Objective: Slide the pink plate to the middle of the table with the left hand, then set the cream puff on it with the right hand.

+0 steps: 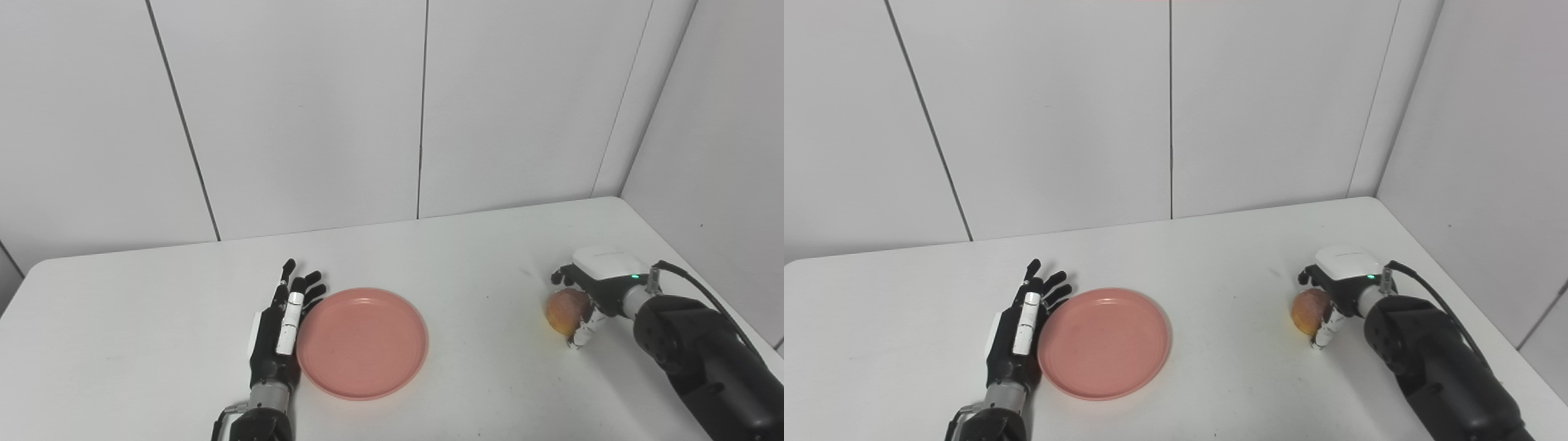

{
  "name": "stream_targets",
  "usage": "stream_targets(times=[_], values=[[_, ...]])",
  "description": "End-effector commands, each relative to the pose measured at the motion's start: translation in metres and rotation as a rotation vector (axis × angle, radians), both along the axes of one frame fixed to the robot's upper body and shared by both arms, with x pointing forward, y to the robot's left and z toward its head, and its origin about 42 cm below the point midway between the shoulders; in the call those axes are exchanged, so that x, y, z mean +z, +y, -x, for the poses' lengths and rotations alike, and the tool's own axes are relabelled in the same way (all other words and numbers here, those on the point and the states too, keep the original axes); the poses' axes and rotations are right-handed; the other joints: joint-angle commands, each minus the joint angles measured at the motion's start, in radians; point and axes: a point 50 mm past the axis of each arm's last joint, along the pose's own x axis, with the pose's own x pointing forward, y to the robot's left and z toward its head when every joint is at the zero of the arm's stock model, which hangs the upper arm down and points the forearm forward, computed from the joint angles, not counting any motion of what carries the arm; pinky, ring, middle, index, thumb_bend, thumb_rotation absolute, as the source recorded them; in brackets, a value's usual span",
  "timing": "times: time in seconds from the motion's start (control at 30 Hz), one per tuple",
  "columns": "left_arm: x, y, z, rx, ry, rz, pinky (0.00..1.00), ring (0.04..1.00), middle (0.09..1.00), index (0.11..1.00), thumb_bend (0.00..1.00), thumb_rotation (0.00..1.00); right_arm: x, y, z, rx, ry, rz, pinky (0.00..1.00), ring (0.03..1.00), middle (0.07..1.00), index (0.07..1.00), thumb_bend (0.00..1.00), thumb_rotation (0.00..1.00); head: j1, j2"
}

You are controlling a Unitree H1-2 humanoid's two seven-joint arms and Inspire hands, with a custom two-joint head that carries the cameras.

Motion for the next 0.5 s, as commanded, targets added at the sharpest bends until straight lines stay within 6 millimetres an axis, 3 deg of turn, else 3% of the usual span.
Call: stream_targets(times=[0.0,0.17,0.23,0.27,0.37,0.47], values=[[-0.03,-0.001,0.015,-0.015,0.121,-0.011,0.77,0.792,0.825,0.943,0.84,0.84,0.011,-0.011,-0.002,-0.041,-0.08,0.005,0.46,0.587,0.669,0.686,0.92,0.05,0.001,0.001],[-0.031,-0.001,0.016,-0.015,0.123,-0.01,0.77,0.788,0.825,0.944,0.84,0.84,0.003,-0.01,0.001,-0.02,-0.124,-0.038,0.38,0.481,0.584,0.626,0.87,0.0,0.0,0.003],[-0.031,0.0,0.016,-0.017,0.121,-0.01,0.77,0.788,0.828,0.946,0.83,0.84,0.001,-0.01,0.002,-0.011,-0.136,-0.053,0.31,0.395,0.454,0.548,0.58,0.0,0.0,0.004],[-0.031,-0.001,0.016,-0.017,0.122,-0.01,0.77,0.787,0.825,0.945,0.83,0.84,0.0,-0.01,0.002,-0.011,-0.14,-0.063,0.28,0.357,0.461,0.518,0.55,0.0,0.0,0.004],[-0.031,-0.001,0.016,-0.02,0.121,-0.009,0.77,0.789,0.825,0.947,0.83,0.84,-0.002,-0.009,0.004,-0.012,-0.136,-0.061,0.24,0.309,0.472,0.494,0.54,0.0,0.001,0.007],[-0.03,-0.001,0.016,-0.022,0.122,-0.011,0.77,0.793,0.827,0.947,0.83,0.84,-0.003,-0.009,0.004,-0.018,-0.113,-0.042,0.26,0.346,0.455,0.504,0.53,0.0,0.001,0.008]])
